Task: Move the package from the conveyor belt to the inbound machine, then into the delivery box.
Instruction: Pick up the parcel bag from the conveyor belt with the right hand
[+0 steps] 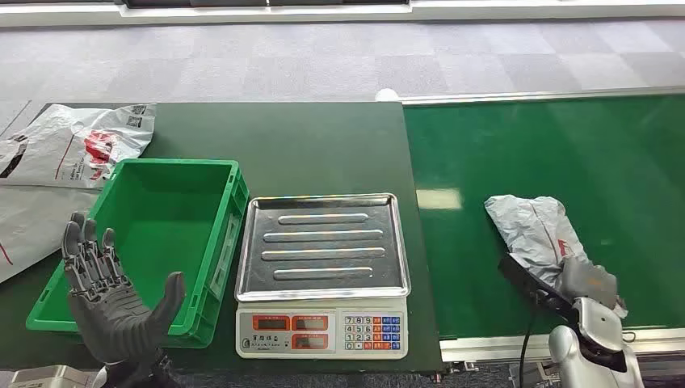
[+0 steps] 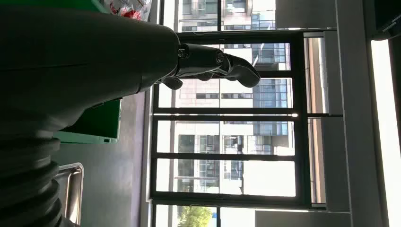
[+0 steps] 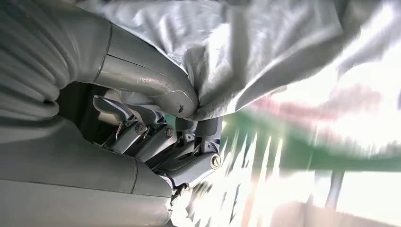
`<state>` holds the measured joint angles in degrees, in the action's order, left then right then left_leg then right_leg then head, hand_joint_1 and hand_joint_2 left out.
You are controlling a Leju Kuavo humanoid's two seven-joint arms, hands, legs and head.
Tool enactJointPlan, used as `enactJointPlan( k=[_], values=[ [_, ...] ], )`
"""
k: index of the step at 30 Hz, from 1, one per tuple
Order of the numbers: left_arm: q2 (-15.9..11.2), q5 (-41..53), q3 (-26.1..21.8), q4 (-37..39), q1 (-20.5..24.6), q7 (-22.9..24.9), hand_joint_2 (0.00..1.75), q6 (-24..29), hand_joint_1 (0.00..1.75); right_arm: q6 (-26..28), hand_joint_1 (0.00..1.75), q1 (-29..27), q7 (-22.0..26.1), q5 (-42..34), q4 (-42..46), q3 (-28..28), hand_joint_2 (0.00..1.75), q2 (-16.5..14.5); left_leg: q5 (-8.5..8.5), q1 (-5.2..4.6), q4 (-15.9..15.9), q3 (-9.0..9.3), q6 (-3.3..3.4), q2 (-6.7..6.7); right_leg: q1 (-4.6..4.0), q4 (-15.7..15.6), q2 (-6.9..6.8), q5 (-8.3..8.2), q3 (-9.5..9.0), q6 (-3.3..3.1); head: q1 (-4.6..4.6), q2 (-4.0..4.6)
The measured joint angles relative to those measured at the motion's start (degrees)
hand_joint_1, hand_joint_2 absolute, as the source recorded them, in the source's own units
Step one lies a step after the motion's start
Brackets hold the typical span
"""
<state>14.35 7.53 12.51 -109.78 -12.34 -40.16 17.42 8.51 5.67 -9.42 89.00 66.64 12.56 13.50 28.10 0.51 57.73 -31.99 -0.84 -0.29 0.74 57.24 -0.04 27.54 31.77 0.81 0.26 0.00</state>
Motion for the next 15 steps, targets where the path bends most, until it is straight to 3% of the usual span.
enactJointPlan(
  k=[2, 4, 8, 11, 15],
  values=[
    [0.08, -0.09, -0.01, -0.01, 0.07, 0.01, 1.75, -0.02, 0.0, 3.06, 1.75, 0.37, -3.7, 0.38, 2.37, -1.07, 1.75, 0.19, -0.02, 0.0, 0.0, 0.23, 0.0, 0.01, 0.0, 0.0, 0.01, -0.01, 0.03, 0.01, 0.0, 0.0],
    [0.19, -0.31, -0.04, 0.01, 0.2, 0.01, 1.75, -0.04, 0.0, 9.48, 1.75, 0.86, -11.38, 0.88, 6.92, -3.97, 1.75, 1.37, -0.07, -0.01, 0.01, 0.44, 0.02, -0.01, 0.01, 0.01, -0.02, -0.02, 0.06, 0.02, 0.0, 0.0],
    [0.29, -0.98, -0.1, 0.4, 0.88, 0.01, 1.75, 0.02, 0.0, 19.61, 1.75, 1.5, -21.44, 1.01, 14.54, -10.31, 1.75, 6.84, -0.11, -0.1, 0.02, 0.4, 0.06, -0.05, 0.1, 0.02, -0.06, -0.04, 0.08, 0.04, 0.0, 0.0],
    [0.3, -1.66, -0.07, 1.16, 1.87, 0.04, 1.75, 0.33, 0.0, 26.21, 1.75, 3.55, -22.41, 1.03, 18.31, -13.67, 1.75, 12.33, -0.11, -0.17, 0.02, 0.31, 0.11, 0.0, 0.16, 0.04, -0.01, -0.08, 0.11, 0.1, 0.0, 0.0],
    [0.3, -2.19, 0.08, 2.28, 3.42, 0.05, 1.75, 1.34, 0.0, 30.71, 1.75, 9.76, -19.98, 1.01, 18.81, -17.92, 1.75, 15.11, -0.09, -0.17, 0.01, 0.07, 0.18, 0.19, 0.17, 0.04, 0.18, -0.13, 0.12, 0.18, 0.0, 0.0]
  ],
)
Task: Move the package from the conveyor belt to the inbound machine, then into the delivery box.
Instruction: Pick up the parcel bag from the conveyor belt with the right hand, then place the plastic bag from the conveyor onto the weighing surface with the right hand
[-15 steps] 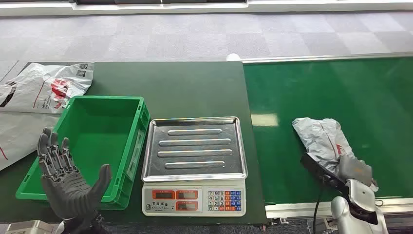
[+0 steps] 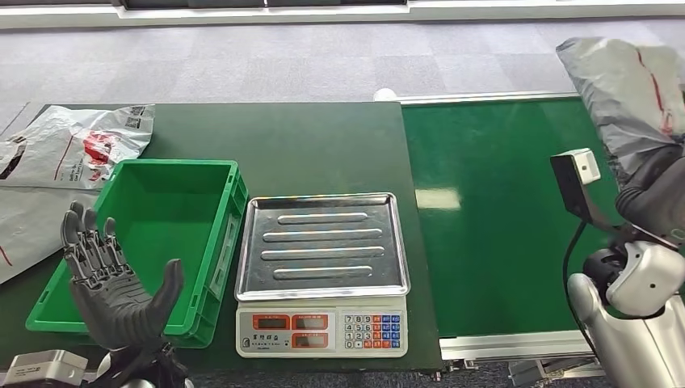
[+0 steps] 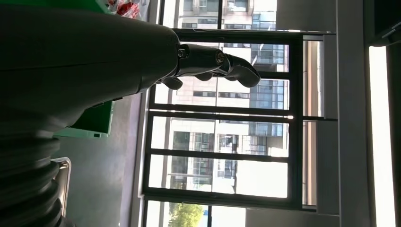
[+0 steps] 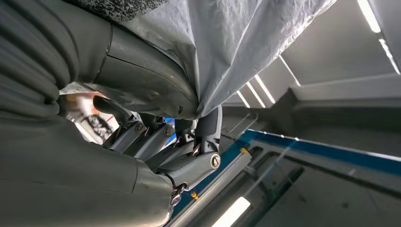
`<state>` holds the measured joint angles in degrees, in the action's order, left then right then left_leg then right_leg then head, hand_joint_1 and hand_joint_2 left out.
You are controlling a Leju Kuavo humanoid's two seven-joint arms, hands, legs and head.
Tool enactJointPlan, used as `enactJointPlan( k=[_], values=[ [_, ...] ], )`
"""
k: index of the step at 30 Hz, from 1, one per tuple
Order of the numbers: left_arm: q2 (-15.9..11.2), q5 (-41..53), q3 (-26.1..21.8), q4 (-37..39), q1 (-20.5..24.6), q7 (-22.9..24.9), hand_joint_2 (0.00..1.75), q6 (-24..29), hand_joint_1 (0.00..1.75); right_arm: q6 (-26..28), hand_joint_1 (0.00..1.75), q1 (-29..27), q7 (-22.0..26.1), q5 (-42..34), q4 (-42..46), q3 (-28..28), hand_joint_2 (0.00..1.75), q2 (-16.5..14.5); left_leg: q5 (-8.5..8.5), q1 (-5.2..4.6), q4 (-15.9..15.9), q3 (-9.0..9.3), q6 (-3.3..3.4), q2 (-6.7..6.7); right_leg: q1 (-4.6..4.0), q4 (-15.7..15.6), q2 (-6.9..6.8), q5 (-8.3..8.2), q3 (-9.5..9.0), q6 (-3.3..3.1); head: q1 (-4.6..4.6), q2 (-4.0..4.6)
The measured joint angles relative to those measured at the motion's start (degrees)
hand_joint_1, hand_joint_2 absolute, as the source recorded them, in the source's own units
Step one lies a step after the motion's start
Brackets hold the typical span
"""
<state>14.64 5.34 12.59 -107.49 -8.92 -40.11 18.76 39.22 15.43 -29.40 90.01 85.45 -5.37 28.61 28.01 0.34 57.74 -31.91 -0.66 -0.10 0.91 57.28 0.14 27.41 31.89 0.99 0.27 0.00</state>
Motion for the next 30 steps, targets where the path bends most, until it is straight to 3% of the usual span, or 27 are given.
enactJointPlan(
  k=[8, 11, 13, 17, 19, 24, 30],
  values=[
    [-0.01, -0.16, 0.1, 0.87, 0.74, 0.0, 1.75, 0.55, 0.0, 0.47, 1.75, 9.95, -2.28, -0.02, -2.14, -11.51, 1.75, 1.07, -0.23, 0.01, 0.0, 0.21, 0.05, -0.15, -0.02, 0.05, -0.12, -0.14, 0.09, 0.08, -0.01, 0.0],
    [-0.02, -0.19, 0.13, 1.01, 0.79, 0.0, 1.75, 0.52, 0.0, 0.49, 1.75, 12.19, 0.09, -0.92, -3.65, -14.25, 1.75, 0.01, -0.22, 0.03, 0.0, 0.05, 0.04, -0.18, -0.03, 0.07, -0.16, -0.14, 0.09, 0.08, 0.01, 0.0],
    [-0.03, -0.2, 0.27, 1.14, 0.88, 0.0, 1.75, 0.24, 0.0, 0.0, 1.75, 13.87, 9.55, -5.05, -6.31, -15.02, 1.75, -3.44, -0.19, 0.06, -0.01, -0.05, 0.02, 0.0, -0.07, 0.08, 0.02, -0.14, 0.1, 0.08, 0.01, 0.0],
    [-0.08, -0.49, 0.9, 1.56, 1.6, -0.01, 1.75, -0.68, 0.0, -6.72, 1.75, 16.58, 36.78, -17.62, -14.03, -14.91, 1.75, -14.08, -0.27, 0.1, -0.02, 0.23, -0.1, 0.16, -0.12, 0.13, 0.14, -0.17, 0.2, 0.03, -0.01, 0.0],
    [-0.14, -0.61, 1.13, 1.87, 1.83, 0.0, 1.75, -1.04, 0.0, -10.87, 1.75, 17.26, 43.81, -21.9, -17.09, -15.29, 1.75, -19.05, -0.35, 0.16, -0.02, 0.21, -0.16, 0.05, -0.16, 0.18, 0.06, -0.18, 0.24, 0.0, -0.01, 0.0],
    [-0.4, -0.73, 1.84, 2.61, 1.97, 0.0, 1.75, -1.79, 0.0, -17.6, 1.75, 16.92, 52.44, -27.75, -21.29, -18.28, 1.75, -27.72, -0.36, 0.19, -0.02, 0.11, -0.19, -0.02, -0.19, 0.24, 0.02, -0.15, 0.36, -0.06, -0.01, 0.0],
    [-0.76, -0.95, 2.45, 3.08, 1.96, 0.0, 1.75, -2.01, 0.0, -19.73, 1.75, 16.2, 53.99, -29.38, -22.82, -20.49, 1.75, -31.34, -0.36, 0.16, -0.01, -0.05, -0.18, -0.09, -0.14, 0.2, -0.05, -0.14, 0.44, -0.07, -0.01, 0.0]
  ],
)
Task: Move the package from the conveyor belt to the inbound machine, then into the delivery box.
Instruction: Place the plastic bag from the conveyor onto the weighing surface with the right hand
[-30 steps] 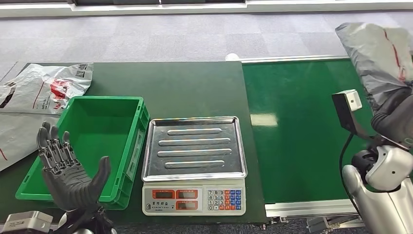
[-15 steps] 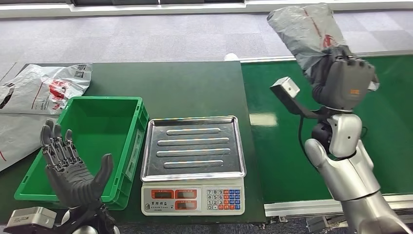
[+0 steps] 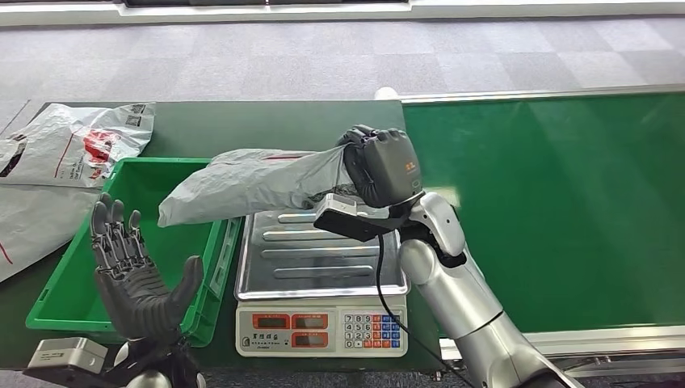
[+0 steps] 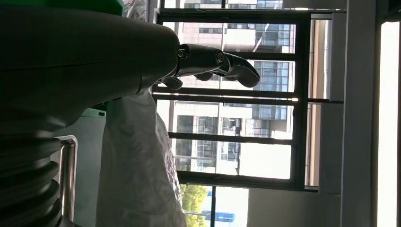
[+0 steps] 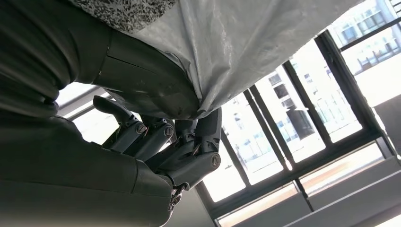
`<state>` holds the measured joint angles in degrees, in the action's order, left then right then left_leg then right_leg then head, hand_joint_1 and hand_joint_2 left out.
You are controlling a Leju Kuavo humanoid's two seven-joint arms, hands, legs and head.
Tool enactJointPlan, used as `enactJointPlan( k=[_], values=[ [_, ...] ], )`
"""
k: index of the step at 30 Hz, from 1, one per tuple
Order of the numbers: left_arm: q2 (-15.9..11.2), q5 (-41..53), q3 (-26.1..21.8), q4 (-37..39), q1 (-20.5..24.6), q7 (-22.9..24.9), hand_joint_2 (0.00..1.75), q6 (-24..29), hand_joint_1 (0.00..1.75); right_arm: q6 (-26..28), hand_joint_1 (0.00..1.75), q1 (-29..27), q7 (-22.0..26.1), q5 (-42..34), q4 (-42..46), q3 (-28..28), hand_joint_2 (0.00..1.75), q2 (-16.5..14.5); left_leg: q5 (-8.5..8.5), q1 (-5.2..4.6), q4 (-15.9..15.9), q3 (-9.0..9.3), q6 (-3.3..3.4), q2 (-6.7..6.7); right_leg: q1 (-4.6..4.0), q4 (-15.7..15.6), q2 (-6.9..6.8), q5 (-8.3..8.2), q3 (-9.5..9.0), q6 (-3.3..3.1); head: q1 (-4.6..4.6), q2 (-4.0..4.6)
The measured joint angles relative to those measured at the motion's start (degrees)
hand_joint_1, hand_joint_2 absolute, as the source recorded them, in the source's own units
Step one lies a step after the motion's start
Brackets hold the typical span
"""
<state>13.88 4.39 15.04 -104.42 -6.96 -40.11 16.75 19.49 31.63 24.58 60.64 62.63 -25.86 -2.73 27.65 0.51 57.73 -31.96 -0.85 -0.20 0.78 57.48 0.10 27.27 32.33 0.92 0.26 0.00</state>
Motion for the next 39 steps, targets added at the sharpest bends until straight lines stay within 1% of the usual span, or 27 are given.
enactJointPlan(
  k=[6, 23, 25, 27, 29, 32, 34, 35, 38, 39],
  values=[
    [-0.26, -0.24, 0.04, 0.7, 0.41, 0.0, 1.75, -0.04, 0.0, -2.92, 1.75, -0.04, 1.98, -2.86, -1.02, -1.64, 1.75, -0.79, 0.0, -0.03, 0.02, -0.01, 0.0, 0.0, 0.02, -0.01, 0.0, -0.02, 0.0, 0.01, 0.0, 0.0],
    [-0.31, -0.27, 0.07, 1.28, 1.09, 0.0, 1.75, 0.09, 0.0, -3.36, 1.75, -0.04, 2.05, -3.47, -1.63, -3.17, 1.75, -1.41, 0.0, -0.02, 0.02, -0.03, 0.0, 0.01, 0.02, -0.01, 0.01, -0.02, 0.04, 0.0, 0.0, 0.0],
    [-0.31, -0.3, 0.07, 1.29, 1.1, 0.0, 1.75, 0.19, 0.0, -4.0, 0.89, -0.02, 2.12, -4.12, -1.67, -3.43, 1.75, -1.45, 0.0, -0.02, 0.02, -0.03, 0.0, 0.01, 0.02, -0.01, 0.01, -0.02, 0.04, 0.0, 0.0, 0.0],
    [-0.33, -0.46, 0.07, 1.29, 1.13, -0.01, 1.75, 0.26, 0.0, -6.29, 0.02, 0.04, 2.52, -5.6, -1.84, -3.96, 0.87, -1.52, 0.0, -0.02, 0.02, -0.03, 0.0, 0.01, 0.01, 0.0, 0.01, -0.02, 0.05, 0.0, 0.0, 0.0],
    [-0.36, -0.67, 0.07, 1.29, 1.16, -0.02, 1.75, 0.29, 0.0, -9.99, 0.0, 0.1, 3.02, -7.28, -2.25, -4.84, 0.0, -1.55, 0.0, -0.02, 0.02, -0.03, 0.0, 0.01, 0.01, 0.0, 0.01, -0.02, 0.05, 0.0, 0.0, 0.0],
    [-0.56, -0.74, 0.07, 1.23, 1.11, -0.02, 1.75, 0.51, 0.0, -14.1, 0.0, 0.22, 3.65, -9.4, -3.4, -6.29, 0.0, -1.55, 0.0, -0.02, 0.02, -0.03, 0.0, 0.01, 0.0, 0.0, 0.0, -0.02, 0.05, 0.0, 0.0, 0.0],
    [-0.8, -0.79, 0.07, 1.07, 0.94, -0.03, 1.75, 0.73, 0.0, -16.77, 0.0, 0.43, 4.96, -11.72, -4.16, -6.82, 0.0, -1.5, 0.0, -0.01, 0.02, -0.03, 0.0, 0.01, 0.0, 0.0, 0.01, -0.02, 0.06, 0.0, 0.0, 0.0],
    [-0.95, -0.8, 0.06, 0.95, 0.81, -0.03, 1.75, 0.89, 0.0, -19.17, 0.0, 0.62, 6.27, -13.59, -4.44, -7.01, 0.0, -1.38, 0.0, -0.01, 0.02, -0.03, 0.0, 0.01, 0.0, 0.0, 0.01, -0.02, 0.06, 0.0, 0.0, 0.0],
    [-1.39, -0.81, 0.04, 0.47, 0.3, -0.04, 1.75, 1.6, 0.0, -29.74, 0.0, 1.74, 11.75, -21.06, -5.09, -7.89, 0.0, -0.45, 0.0, -0.02, 0.02, -0.04, 0.0, 0.01, 0.01, 0.0, 0.01, -0.02, 0.05, 0.0, 0.0, 0.0],
    [-1.57, -0.8, 0.04, 0.27, 0.09, -0.05, 1.75, 1.86, 0.0, -32.19, 0.0, 2.25, 12.99, -22.93, -5.41, -8.22, 0.0, -0.14, 0.0, -0.02, 0.02, -0.04, 0.0, 0.01, 0.01, 0.0, 0.01, -0.02, 0.05, 0.0, 0.0, 0.0]
  ],
)
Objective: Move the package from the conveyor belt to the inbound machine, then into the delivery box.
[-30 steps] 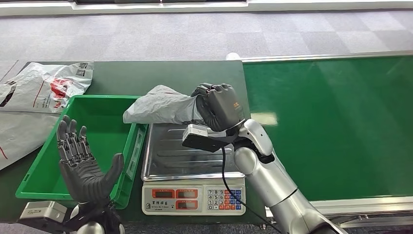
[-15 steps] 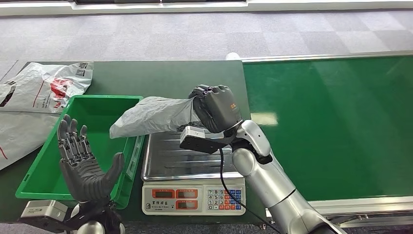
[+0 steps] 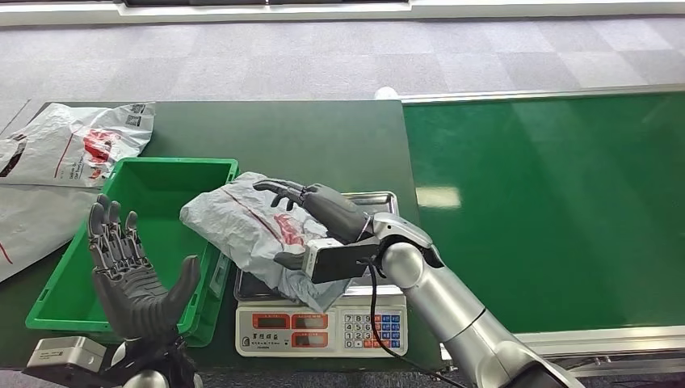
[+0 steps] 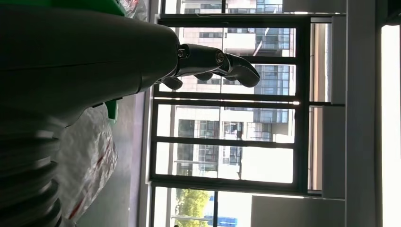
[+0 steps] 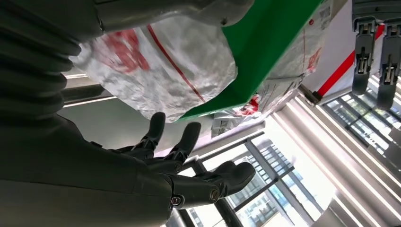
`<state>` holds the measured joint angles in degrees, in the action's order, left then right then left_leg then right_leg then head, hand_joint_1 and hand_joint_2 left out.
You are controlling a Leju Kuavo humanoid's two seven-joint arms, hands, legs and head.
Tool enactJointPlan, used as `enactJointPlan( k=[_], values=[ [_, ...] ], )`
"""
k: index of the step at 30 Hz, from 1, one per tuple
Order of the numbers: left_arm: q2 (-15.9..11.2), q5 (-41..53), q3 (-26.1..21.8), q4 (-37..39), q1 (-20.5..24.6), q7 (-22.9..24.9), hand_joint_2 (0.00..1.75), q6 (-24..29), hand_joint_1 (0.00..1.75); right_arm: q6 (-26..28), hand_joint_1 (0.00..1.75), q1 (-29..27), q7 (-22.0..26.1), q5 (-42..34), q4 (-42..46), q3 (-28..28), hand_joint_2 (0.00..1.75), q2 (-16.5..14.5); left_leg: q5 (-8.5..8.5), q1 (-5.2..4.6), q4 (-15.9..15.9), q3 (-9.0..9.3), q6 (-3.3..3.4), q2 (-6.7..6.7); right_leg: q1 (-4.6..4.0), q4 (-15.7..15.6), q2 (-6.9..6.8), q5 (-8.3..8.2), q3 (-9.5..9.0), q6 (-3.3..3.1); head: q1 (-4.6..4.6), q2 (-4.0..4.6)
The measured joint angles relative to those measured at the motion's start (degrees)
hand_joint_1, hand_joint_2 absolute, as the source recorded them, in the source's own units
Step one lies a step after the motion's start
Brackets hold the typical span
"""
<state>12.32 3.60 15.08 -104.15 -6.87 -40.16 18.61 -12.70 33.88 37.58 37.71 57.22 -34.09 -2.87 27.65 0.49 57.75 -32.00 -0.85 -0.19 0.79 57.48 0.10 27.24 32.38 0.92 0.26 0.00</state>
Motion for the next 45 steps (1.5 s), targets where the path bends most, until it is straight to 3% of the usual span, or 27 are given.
enactJointPlan(
  k=[15, 17, 22, 26, 30, 33, 38, 40, 42, 43, 45],
  values=[
    [-1.4, 0.56, -0.02, -1.19, -1.32, -0.02, 1.75, 1.54, 0.0, -5.99, 0.0, 3.29, 2.19, -5.58, -4.48, -3.5, 0.0, 0.7, 0.0, 0.0, 0.0, 0.0, 0.0, 0.0, -0.01, 0.0, 0.0, 0.0, 0.0, 0.0, 0.0, 0.0],
    [-1.54, 0.35, -0.02, -1.16, -1.32, -0.02, 1.75, 1.54, 0.0, -9.83, 0.0, 3.37, 2.34, -10.96, -4.45, -4.43, 0.0, 0.99, 0.0, 0.0, 0.0, 0.01, 0.0, 0.01, 0.0, 0.0, 0.0, 0.0, 0.01, 0.0, 0.0, 0.0],
    [-1.74, -0.55, 0.18, -0.59, -1.11, 0.0, 1.75, 1.61, 0.0, -24.23, 0.0, 2.86, 2.63, -33.22, -3.62, -5.35, 0.0, 1.85, 0.0, 0.0, 0.01, 0.01, 0.0, 0.02, 0.0, -0.01, 0.03, 0.0, 0.02, 0.0, 0.0, 0.0],
    [-1.78, 1.76, 0.44, 0.2, -0.94, 0.32, 1.75, 3.91, 0.0, -27.81, 0.0, 1.85, 2.65, -42.6, -3.03, -3.69, 0.0, 1.87, 0.0, -0.01, 0.02, 0.01, 0.0, 0.01, 0.0, -0.01, 0.01, -0.01, 0.02, 0.0, 0.0, 0.0],
    [-2.05, 14.15, 0.43, 4.02, 0.33, 3.05, 1.75, 7.91, 0.0, -28.86, 0.0, 0.68, 2.78, -51.76, 0.18, 3.37, 1.75, 0.75, -0.01, -0.01, 0.03, 0.01, 0.0, -0.01, 0.01, -0.01, -0.01, -0.03, 0.01, -0.01, 0.0, 0.0],
    [-2.56, 24.34, 0.37, 7.49, 2.64, 6.6, 1.75, 5.4, 0.0, -28.88, 0.0, -0.11, 2.8, -53.05, 4.5, 8.3, 1.75, -0.19, -0.02, -0.01, 0.03, 0.01, -0.01, -0.01, 0.01, 0.0, 0.0, -0.07, 0.01, -0.03, 0.0, 0.0],
    [-2.97, 28.77, 0.01, 11.09, 5.19, 8.26, 1.75, 3.47, 0.0, -28.68, 0.0, -1.07, 2.76, -52.68, 9.22, 13.38, 1.75, -1.07, -0.02, -0.01, 0.05, 0.06, -0.02, 0.02, 0.0, 0.0, 0.03, -0.08, 0.04, -0.04, -0.01, 0.0],
    [-3.38, 35.27, -0.11, 12.95, 6.63, 10.9, 1.75, 2.28, 0.0, -25.88, 0.0, -2.94, 2.75, -46.95, 14.19, 15.39, 1.75, -1.62, -0.05, -0.01, 0.08, 0.02, -0.01, -0.12, 0.0, 0.0, -0.11, -0.08, 0.06, -0.04, -0.01, 0.0],
    [-4.29, 44.99, -0.1, 16.23, 9.17, 14.11, 1.75, 0.74, 0.0, -17.78, 0.0, -5.51, 2.85, -36.79, 23.08, 17.52, 1.75, -2.14, -0.09, -0.01, 0.08, -0.1, -0.02, -0.3, -0.01, 0.01, -0.31, -0.07, 0.08, -0.05, 0.0, 0.0],
    [-4.74, 48.91, -0.04, 18.13, 10.62, 15.04, 1.75, -0.04, 0.0, -10.97, 0.0, -6.62, 2.9, -31.32, 27.46, 17.99, 1.75, -2.16, -0.1, 0.0, 0.08, -0.13, -0.03, -0.32, -0.02, 0.01, -0.33, -0.07, 0.09, -0.06, 0.0, 0.0],
    [-5.27, 54.19, 0.37, 22.01, 13.46, 15.71, 1.75, -1.78, 0.0, 9.83, 0.0, -8.9, 2.86, -19.86, 34.5, 17.53, 1.75, -2.01, -0.11, 0.01, 0.08, -0.12, -0.04, -0.25, -0.02, 0.01, -0.26, -0.06, 0.1, -0.06, 0.0, 0.0]
  ],
)
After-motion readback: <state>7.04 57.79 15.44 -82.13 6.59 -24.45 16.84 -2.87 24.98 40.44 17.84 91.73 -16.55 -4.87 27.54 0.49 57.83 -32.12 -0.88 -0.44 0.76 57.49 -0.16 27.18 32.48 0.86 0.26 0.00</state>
